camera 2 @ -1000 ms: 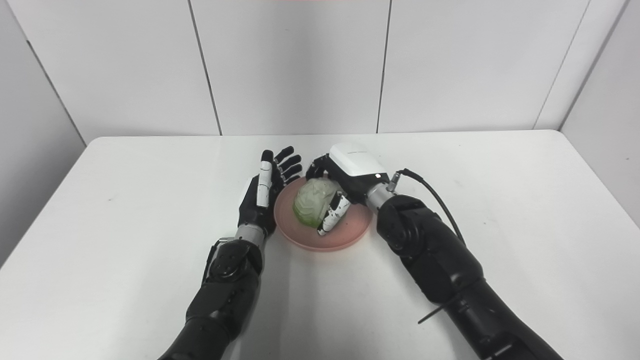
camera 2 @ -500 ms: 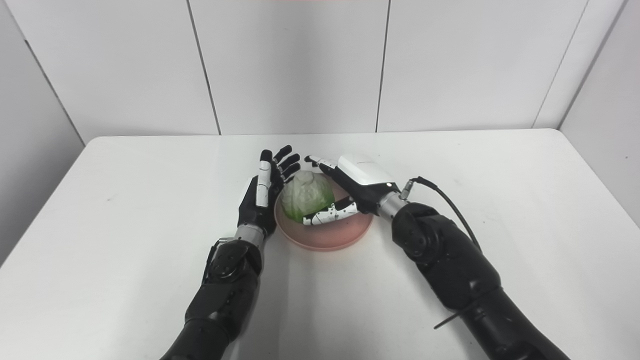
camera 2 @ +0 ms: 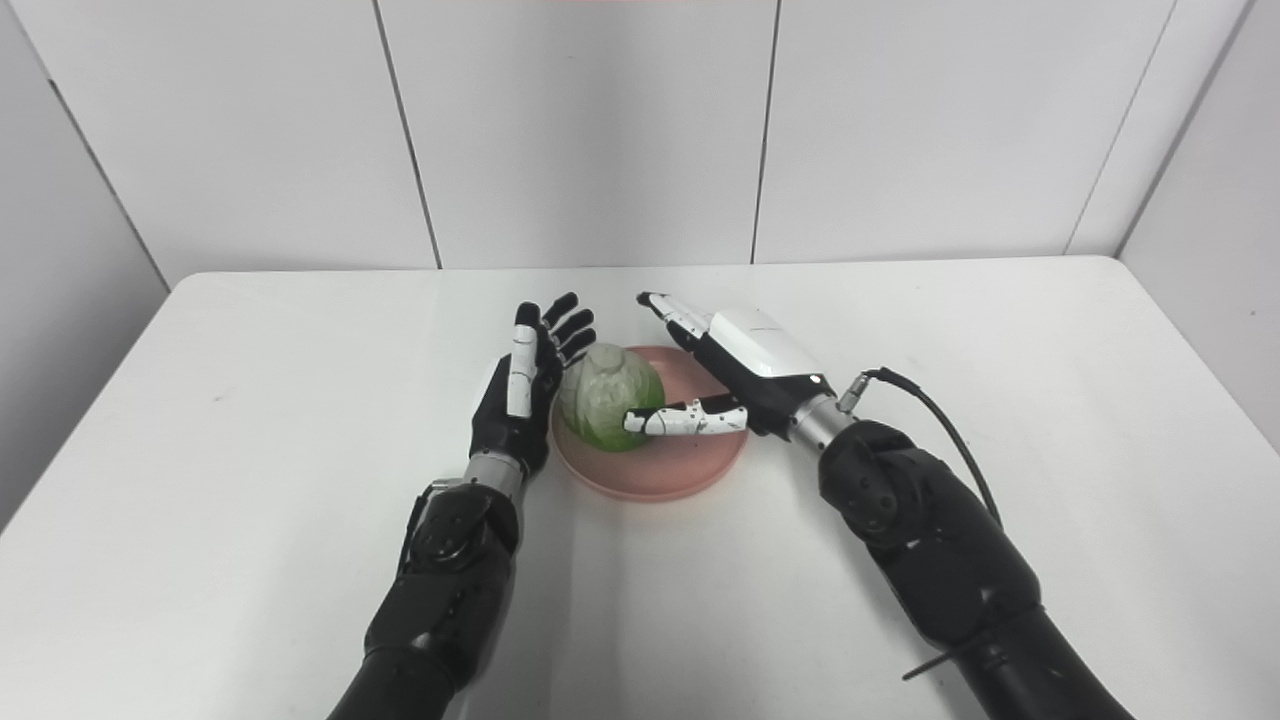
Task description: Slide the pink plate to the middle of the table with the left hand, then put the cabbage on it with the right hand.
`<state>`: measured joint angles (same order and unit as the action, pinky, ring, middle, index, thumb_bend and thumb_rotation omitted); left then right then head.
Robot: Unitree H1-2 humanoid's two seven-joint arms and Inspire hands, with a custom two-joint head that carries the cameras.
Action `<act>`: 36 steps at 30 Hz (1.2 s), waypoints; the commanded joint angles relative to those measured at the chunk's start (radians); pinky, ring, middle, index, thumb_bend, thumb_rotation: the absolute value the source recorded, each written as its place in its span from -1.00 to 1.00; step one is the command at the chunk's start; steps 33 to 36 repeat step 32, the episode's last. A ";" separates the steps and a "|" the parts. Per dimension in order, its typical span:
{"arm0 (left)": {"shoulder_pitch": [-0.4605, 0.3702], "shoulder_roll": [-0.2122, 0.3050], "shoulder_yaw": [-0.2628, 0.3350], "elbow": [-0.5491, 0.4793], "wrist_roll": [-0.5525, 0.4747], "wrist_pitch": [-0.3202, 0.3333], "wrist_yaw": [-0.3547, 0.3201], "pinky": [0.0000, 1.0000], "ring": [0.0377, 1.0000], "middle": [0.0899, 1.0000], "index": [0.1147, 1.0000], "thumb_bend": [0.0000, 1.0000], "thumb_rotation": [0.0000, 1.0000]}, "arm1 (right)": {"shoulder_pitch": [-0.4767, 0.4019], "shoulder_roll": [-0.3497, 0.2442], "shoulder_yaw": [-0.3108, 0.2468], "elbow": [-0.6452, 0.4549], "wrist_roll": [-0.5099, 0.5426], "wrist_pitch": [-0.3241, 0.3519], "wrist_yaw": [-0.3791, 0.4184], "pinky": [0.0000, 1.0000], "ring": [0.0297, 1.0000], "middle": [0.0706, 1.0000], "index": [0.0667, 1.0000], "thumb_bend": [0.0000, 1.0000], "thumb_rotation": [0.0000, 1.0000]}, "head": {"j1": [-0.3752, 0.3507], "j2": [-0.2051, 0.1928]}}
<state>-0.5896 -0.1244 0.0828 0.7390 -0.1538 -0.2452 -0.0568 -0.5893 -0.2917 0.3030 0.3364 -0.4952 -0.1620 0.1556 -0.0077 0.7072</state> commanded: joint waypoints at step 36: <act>0.065 0.028 -0.052 -0.167 0.062 0.019 0.033 1.00 1.00 1.00 1.00 0.51 1.00 | 0.074 0.306 -0.341 0.113 0.507 0.002 -0.141 1.00 1.00 1.00 1.00 0.38 1.00 | -0.019 0.018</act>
